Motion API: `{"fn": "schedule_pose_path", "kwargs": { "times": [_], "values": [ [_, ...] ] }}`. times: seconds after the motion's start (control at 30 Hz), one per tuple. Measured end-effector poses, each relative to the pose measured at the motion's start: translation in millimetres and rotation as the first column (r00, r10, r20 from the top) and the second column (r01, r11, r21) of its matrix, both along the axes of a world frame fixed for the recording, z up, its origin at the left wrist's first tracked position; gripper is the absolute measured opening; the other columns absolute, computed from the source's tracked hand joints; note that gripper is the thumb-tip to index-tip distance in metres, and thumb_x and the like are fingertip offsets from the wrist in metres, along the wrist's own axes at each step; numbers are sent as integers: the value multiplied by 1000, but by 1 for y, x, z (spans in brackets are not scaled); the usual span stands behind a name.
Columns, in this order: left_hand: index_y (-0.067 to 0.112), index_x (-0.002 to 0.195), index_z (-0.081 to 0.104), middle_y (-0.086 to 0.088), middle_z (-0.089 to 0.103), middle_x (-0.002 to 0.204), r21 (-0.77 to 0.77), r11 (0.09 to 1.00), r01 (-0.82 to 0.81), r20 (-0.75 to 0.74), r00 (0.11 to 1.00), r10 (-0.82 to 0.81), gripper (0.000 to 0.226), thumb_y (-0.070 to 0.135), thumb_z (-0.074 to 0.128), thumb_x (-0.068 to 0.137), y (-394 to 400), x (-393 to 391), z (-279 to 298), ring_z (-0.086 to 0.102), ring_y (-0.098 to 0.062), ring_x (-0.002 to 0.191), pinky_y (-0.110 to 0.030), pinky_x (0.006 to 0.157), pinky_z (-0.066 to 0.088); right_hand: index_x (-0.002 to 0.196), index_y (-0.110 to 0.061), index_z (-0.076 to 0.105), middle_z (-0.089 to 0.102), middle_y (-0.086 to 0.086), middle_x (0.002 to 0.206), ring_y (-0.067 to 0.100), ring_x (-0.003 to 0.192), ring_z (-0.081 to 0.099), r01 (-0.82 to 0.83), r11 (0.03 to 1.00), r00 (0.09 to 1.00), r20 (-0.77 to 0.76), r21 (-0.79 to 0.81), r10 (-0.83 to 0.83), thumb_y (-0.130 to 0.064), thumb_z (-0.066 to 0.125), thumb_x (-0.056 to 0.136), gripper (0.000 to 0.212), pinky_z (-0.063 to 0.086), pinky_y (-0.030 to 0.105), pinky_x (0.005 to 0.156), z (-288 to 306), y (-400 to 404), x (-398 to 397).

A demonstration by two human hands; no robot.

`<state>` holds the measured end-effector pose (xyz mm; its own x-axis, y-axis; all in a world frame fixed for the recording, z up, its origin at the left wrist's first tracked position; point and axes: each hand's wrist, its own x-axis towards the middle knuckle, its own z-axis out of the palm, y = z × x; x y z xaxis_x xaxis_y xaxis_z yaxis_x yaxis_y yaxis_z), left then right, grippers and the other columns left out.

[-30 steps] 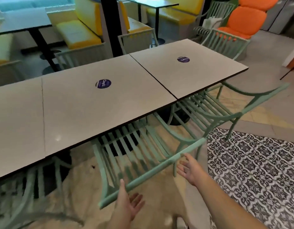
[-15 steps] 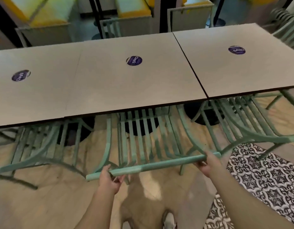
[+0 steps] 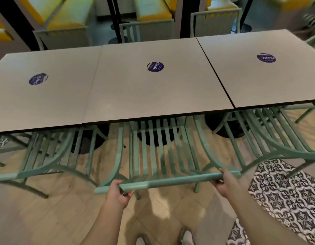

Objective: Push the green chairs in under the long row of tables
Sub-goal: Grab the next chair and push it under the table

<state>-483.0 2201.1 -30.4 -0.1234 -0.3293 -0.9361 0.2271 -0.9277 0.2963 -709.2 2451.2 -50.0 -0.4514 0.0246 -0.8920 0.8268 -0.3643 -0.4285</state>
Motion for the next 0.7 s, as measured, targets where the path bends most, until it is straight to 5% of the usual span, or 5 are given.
{"fn": "schedule_pose_path", "kwargs": {
  "times": [0.17,0.33,0.4,0.53,0.7],
  "values": [
    [2,90,50,-17,52,120,9,998,58,88,994,-59,14,15,54,93,-23,15,-3,55,-36,96,-52,89,52,129,-6,40,54,18,109,31,88,57,-88,996,996,-19,19,88,-17,55,95,38,58,44,63,-1,-14,20],
    [3,146,31,-20,37,147,-240,921,305,497,854,-153,81,40,70,84,-31,41,2,38,-39,132,-52,112,31,148,-8,24,36,19,147,36,131,40,-180,751,897,-207,636,391,-30,71,85,81,36,47,104,29,-8,43],
    [3,147,27,-22,35,147,-391,632,669,787,599,-147,88,46,70,83,-34,55,2,39,-40,131,-52,108,35,151,-16,18,25,13,155,31,140,29,-116,470,606,-312,875,732,-39,72,82,90,30,45,109,38,-2,51],
    [26,141,43,5,46,139,-109,-443,890,994,107,-29,70,67,51,85,-26,75,-13,39,-19,134,-46,115,26,136,-24,48,41,3,147,24,140,29,-93,-39,-127,27,995,992,-74,44,81,75,18,55,115,7,0,61],
    [30,124,60,11,60,110,35,-608,793,999,-6,50,61,65,22,93,-18,76,-30,57,-18,112,-53,111,31,117,-28,67,61,3,130,30,134,42,-18,-264,-218,254,964,942,-69,18,92,69,17,69,107,-6,-10,74]
  ]
}}
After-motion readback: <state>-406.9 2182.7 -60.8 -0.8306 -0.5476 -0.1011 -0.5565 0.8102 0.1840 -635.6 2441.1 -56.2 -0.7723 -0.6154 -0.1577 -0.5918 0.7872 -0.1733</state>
